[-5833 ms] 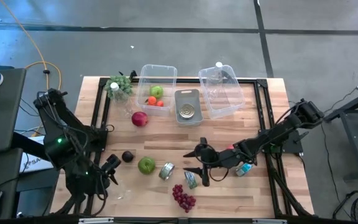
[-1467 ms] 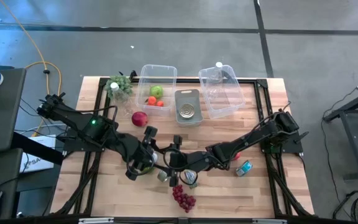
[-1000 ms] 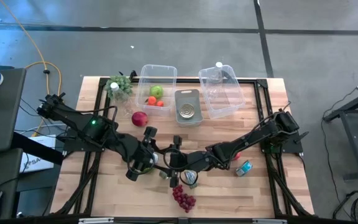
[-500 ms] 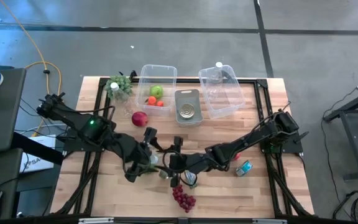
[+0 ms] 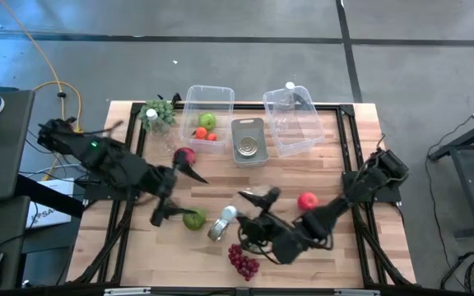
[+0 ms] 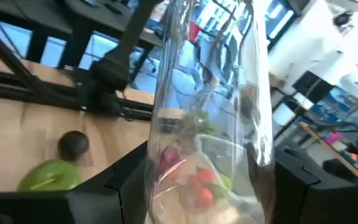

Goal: Pick & Place Food Item
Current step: Put the bottom plastic bottle into the right transparent bin

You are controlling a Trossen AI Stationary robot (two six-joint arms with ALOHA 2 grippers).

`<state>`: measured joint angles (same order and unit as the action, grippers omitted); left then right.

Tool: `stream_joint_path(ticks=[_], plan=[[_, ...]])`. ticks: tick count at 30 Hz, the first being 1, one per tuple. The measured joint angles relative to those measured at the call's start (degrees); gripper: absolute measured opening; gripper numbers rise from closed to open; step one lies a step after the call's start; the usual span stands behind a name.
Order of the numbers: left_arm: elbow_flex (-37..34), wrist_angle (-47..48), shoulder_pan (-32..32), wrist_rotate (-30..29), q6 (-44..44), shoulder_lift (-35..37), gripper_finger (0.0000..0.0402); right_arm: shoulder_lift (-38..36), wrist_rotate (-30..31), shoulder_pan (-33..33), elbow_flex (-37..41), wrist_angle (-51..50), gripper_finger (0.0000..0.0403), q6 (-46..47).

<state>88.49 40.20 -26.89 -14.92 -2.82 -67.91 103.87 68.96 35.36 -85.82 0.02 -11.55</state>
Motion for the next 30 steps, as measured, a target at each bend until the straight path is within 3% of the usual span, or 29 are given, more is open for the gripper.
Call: stream_joint_path(ticks=[5, 11, 17, 26, 30], plan=[[-0.2, 3.3, 2.2, -0.1, 3.6, 4.0, 0.0357, -0.8, -2.6, 1.3, 0.0, -3.5, 0.0219, 5.9], [-0.6, 5.0, 6.5, 6.1, 4.1, 6.1, 0.0357, -0.9, -4.4, 0.2, 0.0, -3.2, 0.0219, 7.3], [-0.7, 6.9, 15.4, 7.1, 3.8, 8.5, 0.0357, -4.1, -4.7, -0.5, 0.0, -0.2, 0.0219, -1.5], [-2.3, 7.1, 27.2, 25.0, 5.4, 9.4, 0.0357, -15.1, 3.1, -1.2, -0.1, -9.8, 0.0219, -5.3], [-4.9, 7.2, 30.3, 27.8, 7.7, 9.3, 0.0357, -19.5, 0.5, -4.7, -0.1, -23.6, 0.0219, 6.0]])
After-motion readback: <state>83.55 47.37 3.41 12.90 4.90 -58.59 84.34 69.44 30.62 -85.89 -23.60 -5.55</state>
